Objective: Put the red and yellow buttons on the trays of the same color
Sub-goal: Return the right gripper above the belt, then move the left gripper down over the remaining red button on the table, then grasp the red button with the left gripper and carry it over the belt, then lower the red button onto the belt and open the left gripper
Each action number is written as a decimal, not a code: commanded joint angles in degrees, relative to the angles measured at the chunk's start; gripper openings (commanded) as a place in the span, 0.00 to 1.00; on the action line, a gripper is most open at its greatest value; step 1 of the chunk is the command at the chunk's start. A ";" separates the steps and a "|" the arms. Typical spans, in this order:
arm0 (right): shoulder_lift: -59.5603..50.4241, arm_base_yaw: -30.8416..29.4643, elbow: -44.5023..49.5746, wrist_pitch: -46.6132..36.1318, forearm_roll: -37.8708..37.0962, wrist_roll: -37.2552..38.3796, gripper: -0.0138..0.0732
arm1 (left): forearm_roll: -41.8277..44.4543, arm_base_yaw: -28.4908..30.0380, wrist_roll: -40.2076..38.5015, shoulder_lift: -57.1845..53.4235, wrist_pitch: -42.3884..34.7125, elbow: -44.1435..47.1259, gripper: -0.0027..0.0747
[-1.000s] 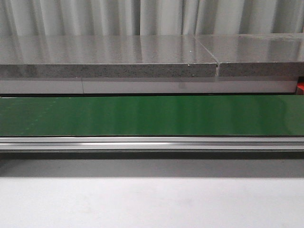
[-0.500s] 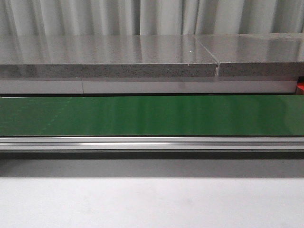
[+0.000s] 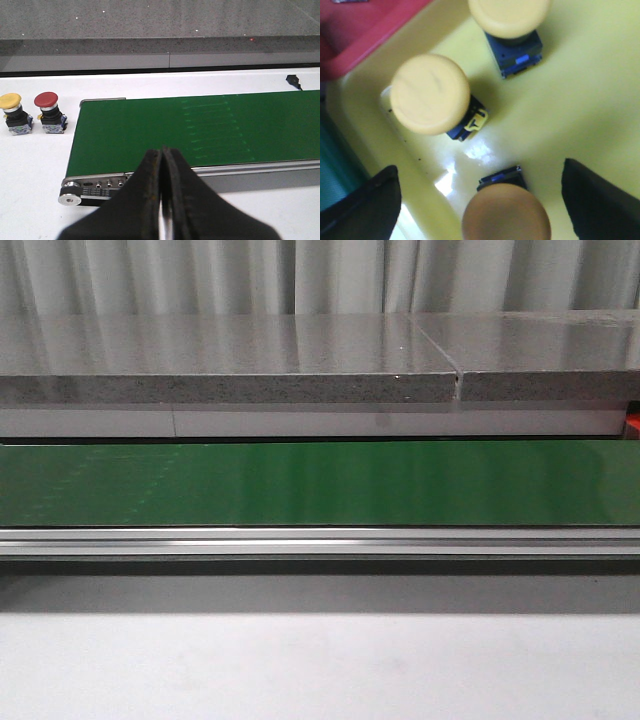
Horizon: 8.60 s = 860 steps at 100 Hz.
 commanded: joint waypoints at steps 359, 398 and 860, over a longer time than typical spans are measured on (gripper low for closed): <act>-32.79 38.57 -1.91 0.34 2.27 -11.82 0.08 | 12.24 14.39 -26.32 57.61 -5.21 -37.54 0.86; -32.79 38.57 -1.91 0.34 2.27 -11.82 0.08 | 9.24 19.21 -26.21 75.87 -4.30 -44.78 0.86; -32.79 38.57 -1.91 0.34 2.27 -11.82 0.08 | -9.15 21.36 5.75 74.91 6.97 -53.43 0.84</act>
